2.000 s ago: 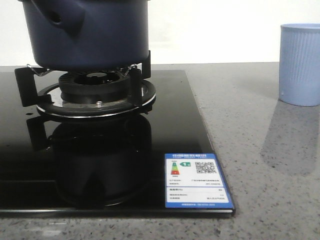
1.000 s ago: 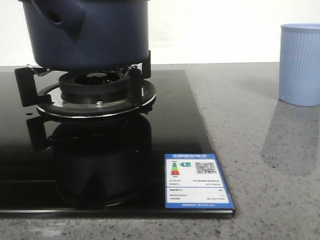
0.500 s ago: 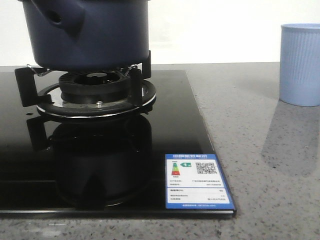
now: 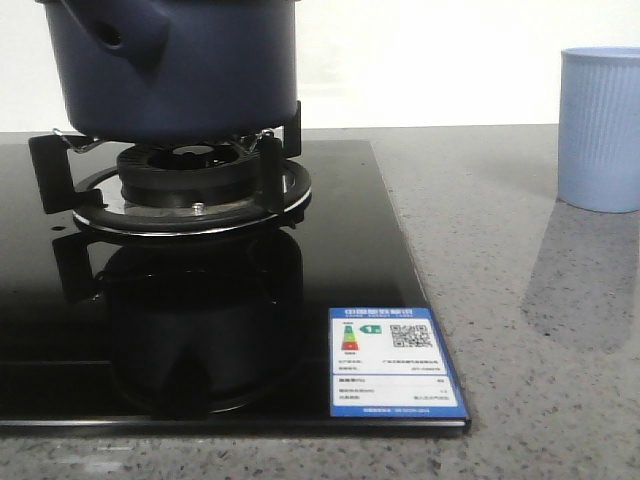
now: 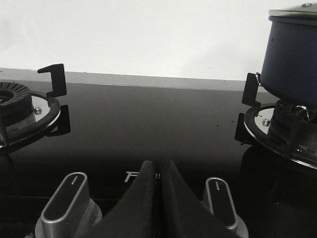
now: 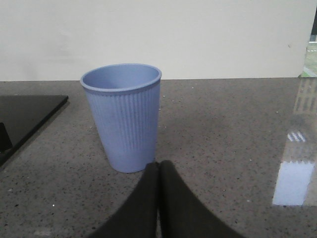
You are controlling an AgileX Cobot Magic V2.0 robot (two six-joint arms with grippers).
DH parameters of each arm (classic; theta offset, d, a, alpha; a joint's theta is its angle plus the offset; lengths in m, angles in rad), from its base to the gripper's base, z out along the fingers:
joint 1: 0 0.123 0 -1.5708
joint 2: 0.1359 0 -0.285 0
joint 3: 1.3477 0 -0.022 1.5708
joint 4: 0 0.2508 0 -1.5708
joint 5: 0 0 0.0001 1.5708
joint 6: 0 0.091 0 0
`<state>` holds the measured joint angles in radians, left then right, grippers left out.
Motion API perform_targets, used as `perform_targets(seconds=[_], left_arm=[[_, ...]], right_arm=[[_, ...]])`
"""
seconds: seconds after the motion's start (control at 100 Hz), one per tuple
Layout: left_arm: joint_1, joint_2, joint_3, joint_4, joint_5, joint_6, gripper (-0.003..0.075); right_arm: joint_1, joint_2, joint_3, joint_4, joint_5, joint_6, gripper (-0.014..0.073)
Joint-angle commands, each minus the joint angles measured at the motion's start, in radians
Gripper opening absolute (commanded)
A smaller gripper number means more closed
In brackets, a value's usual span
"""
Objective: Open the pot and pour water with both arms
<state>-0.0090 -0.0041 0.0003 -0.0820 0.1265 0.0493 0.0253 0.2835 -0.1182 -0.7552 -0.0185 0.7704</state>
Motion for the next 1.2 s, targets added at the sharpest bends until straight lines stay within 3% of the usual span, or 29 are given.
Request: perform_targets(seconds=[0.0,0.32,0.39,0.44,0.53,0.57,0.63,0.68,0.91,0.99,1.19], left_arm=[[0.001,-0.027,0.033,-0.004,-0.075,-0.01,-0.0019],[0.001,-0.027,0.033,-0.004,-0.075,-0.01,-0.0019],[0.001,-0.027,0.033,-0.004,-0.075,-0.01,-0.0019],[0.001,-0.027,0.033,-0.004,-0.075,-0.01,-0.0019],[0.001,-0.027,0.033,-0.004,-0.075,-0.01,-0.0019],[0.001,-0.027,0.033,-0.004,-0.075,-0.01,-0.0019],[0.001,-0.027,0.033,-0.004,-0.075,-0.01,-0.0019],[0.001,-0.027,0.033,-0.004,-0.075,-0.01,-0.0019],[0.001,-0.027,0.033,-0.004,-0.075,-0.01,-0.0019],[0.001,-0.027,0.033,-0.004,-0.075,-0.01,-0.0019],[0.001,-0.027,0.033,-0.004,-0.075,-0.01,-0.0019]], right_arm=[[0.002,0.008,-0.029,-0.01,-0.053,-0.003,-0.0074],[0.002,0.008,-0.029,-0.012,-0.053,-0.003,-0.0074],[0.002,0.008,-0.028,0.052,-0.058,-0.013,-0.0074],[0.002,0.008,-0.025,0.191,-0.059,-0.115,-0.0074],[0.002,0.008,-0.006,0.485,-0.101,-0.496,-0.0074],[0.002,0.001,0.001,0.677,-0.11,-0.693,-0.0074],[0.002,-0.022,0.011,0.812,-0.112,-0.827,-0.0074],[0.002,-0.051,0.027,0.823,-0.112,-0.884,-0.0074],[0.002,-0.248,0.156,0.825,-0.103,-0.892,-0.0074],[-0.005,-0.314,0.154,0.821,-0.007,-0.887,-0.0074],[-0.017,-0.31,0.154,0.819,0.025,-0.883,-0.0074]])
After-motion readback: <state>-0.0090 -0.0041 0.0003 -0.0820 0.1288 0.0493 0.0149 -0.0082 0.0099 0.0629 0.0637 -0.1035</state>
